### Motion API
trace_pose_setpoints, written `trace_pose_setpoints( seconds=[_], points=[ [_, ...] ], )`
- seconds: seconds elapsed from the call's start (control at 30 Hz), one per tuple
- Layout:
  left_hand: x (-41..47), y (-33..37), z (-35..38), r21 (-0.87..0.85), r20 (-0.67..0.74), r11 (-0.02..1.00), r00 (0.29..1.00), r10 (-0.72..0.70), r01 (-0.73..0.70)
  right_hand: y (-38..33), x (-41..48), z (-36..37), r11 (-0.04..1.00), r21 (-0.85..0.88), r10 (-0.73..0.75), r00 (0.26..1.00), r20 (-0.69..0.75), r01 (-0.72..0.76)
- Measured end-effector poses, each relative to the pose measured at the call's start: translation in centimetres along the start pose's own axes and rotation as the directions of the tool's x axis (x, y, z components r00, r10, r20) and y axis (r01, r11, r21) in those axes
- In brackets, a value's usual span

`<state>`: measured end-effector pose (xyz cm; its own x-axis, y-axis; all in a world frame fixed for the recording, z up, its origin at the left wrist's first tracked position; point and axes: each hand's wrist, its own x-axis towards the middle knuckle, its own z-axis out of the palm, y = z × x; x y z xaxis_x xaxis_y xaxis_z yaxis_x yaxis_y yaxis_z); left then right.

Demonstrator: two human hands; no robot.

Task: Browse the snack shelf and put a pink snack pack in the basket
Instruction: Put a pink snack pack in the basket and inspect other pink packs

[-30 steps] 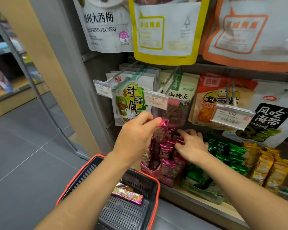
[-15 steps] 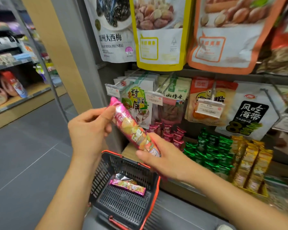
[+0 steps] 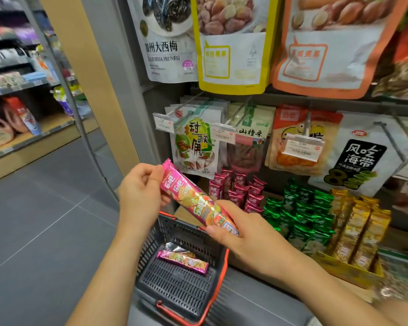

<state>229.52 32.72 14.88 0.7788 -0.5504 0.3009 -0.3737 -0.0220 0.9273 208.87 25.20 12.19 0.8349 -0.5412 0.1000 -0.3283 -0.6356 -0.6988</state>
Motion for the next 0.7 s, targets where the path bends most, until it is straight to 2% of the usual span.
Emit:
trace_pose_setpoints(
  seconds=[0.07, 0.1, 0.2, 0.33, 0.47, 0.6, 0.7],
  points=[
    [-0.1, -0.3, 0.0, 0.240, 0.084, 0.962, 0.990, 0.116, -0.133, 0.3, -0.2, -0.2, 0.996, -0.093, -0.006, 1.000, -0.013, 0.005],
    [-0.2, -0.4, -0.1, 0.252, 0.114, 0.958, 0.987, 0.111, -0.137, 0.5, -0.2, -0.4, 0.992, -0.128, -0.011, 1.000, -0.015, 0.009],
    [0.1, -0.4, -0.6, 0.120, 0.219, 0.990, 0.975, 0.045, -0.072, 0.9, -0.1, -0.5, 0.985, -0.174, -0.018, 1.000, -0.018, 0.014],
    [0.4, -0.8, -1.2, 0.117, 0.384, 0.990, 0.923, 0.032, -0.083, 1.0, 0.0, -0.4, 0.985, -0.172, -0.032, 0.999, -0.040, 0.025],
    [0.2, -0.6, -1.2, -0.097, 0.333, 0.995, 0.943, 0.019, 0.014, 1.1, 0.1, -0.5, 0.989, -0.145, -0.051, 0.997, -0.053, 0.042],
    [-0.1, -0.6, -0.7, -0.174, 0.236, 0.985, 0.970, 0.049, -0.007, 1.2, 0.2, -0.3, 0.993, -0.104, -0.059, 0.998, -0.033, 0.056],
    [-0.1, -0.6, -0.5, -0.250, 0.174, 0.968, 0.984, 0.020, 0.024, 1.2, 0.2, -0.3, 0.997, -0.042, -0.061, 0.998, 0.017, 0.061]
  ],
)
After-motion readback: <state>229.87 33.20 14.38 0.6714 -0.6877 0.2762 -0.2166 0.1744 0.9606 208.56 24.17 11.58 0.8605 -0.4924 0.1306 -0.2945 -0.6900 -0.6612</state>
